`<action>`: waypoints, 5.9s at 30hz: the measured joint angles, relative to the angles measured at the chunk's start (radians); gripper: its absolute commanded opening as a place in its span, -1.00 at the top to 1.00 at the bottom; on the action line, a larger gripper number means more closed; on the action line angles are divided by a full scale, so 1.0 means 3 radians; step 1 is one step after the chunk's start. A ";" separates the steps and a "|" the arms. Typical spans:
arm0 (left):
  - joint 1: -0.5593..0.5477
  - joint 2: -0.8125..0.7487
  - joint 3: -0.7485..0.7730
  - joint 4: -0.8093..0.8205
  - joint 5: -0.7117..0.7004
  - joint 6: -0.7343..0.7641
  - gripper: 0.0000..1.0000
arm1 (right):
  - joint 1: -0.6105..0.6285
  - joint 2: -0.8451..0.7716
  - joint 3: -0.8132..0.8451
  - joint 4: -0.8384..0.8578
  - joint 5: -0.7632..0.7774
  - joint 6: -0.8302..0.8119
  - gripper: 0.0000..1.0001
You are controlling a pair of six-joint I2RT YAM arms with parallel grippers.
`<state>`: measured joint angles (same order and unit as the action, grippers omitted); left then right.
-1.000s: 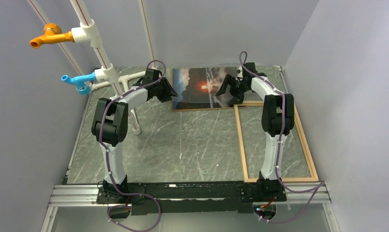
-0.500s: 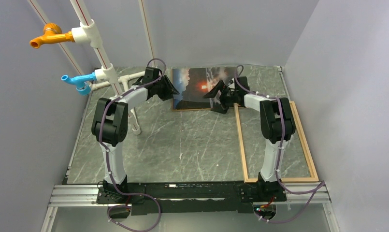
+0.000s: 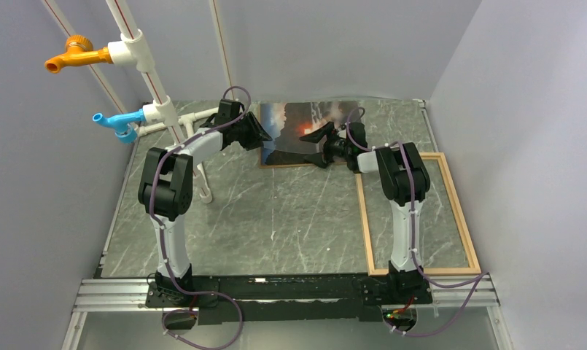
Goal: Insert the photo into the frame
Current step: Pick up the photo frame item at the center of the board.
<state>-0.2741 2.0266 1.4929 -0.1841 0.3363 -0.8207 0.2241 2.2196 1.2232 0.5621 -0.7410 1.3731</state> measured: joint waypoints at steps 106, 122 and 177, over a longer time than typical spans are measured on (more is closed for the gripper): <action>-0.0239 -0.0519 -0.0237 -0.0420 0.0460 0.0507 -0.03 | -0.0223 -0.0734 -0.0123 -0.0678 0.0978 -0.0390 0.95; -0.0815 -0.1096 -0.0352 -0.0767 0.0287 0.0576 -0.06 | -0.0800 -0.2859 -0.1288 -0.2377 0.0796 -0.1663 0.74; -0.1508 -0.1472 -0.1029 -0.0256 0.0055 0.0062 -0.11 | -0.1825 -0.1902 -0.3403 0.0985 0.0023 -0.0281 0.79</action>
<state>-0.7265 1.5848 1.1843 -0.2607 0.3527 -0.8021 -0.3233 1.6489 0.2024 0.8577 -0.7341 1.2888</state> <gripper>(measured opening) 0.555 0.141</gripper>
